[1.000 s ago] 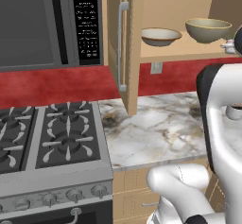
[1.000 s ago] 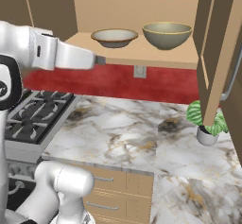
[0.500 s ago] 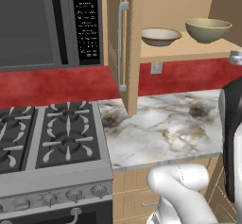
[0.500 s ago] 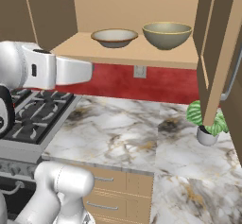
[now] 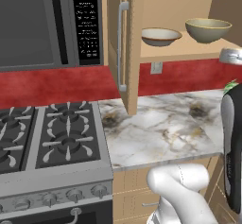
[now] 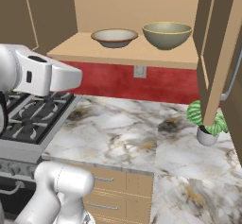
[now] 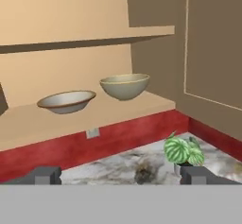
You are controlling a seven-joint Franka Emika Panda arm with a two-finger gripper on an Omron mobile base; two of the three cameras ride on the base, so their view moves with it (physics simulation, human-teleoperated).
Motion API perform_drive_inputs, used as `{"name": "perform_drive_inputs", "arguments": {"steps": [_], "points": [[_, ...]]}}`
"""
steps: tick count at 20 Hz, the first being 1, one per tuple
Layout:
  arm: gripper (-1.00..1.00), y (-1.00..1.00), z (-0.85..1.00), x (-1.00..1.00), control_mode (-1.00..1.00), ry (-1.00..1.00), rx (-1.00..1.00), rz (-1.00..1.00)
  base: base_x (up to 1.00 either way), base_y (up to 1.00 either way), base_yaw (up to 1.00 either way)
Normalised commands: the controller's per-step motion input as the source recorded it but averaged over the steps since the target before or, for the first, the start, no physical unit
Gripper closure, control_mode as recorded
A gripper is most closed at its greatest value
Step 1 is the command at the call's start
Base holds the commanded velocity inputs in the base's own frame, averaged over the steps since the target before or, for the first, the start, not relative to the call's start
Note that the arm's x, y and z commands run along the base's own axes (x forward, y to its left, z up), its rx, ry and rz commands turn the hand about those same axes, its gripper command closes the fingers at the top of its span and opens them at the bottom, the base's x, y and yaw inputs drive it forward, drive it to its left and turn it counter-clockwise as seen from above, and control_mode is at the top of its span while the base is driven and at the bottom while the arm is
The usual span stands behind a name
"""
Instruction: Move the bowls from the cabinet to the plates on the dining table.
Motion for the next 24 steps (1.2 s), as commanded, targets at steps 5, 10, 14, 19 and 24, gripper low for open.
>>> {"name": "perform_drive_inputs", "arguments": {"steps": [5, 10, 14, 19, 24], "points": [[-1.00, 0.00, 0.14, 0.00, -1.00, 0.02, 0.34, 0.02, 0.00, 0.00, 0.00], [-1.00, 0.00, 0.18, 0.01, -1.00, 0.06, 0.41, 0.00, 0.00, 0.00, 0.00], [-1.00, 0.00, 0.08, 0.08, -1.00, 0.03, 0.41, 0.00, 0.00, 0.00, 0.00], [-1.00, 0.00, -0.06, 0.03, -1.00, 0.00, 0.40, 0.00, 0.00, 0.00, 0.00], [-1.00, 0.00, -0.29, 0.00, -1.00, 0.00, 0.27, 0.00, 0.00, 0.00, 0.00]]}}
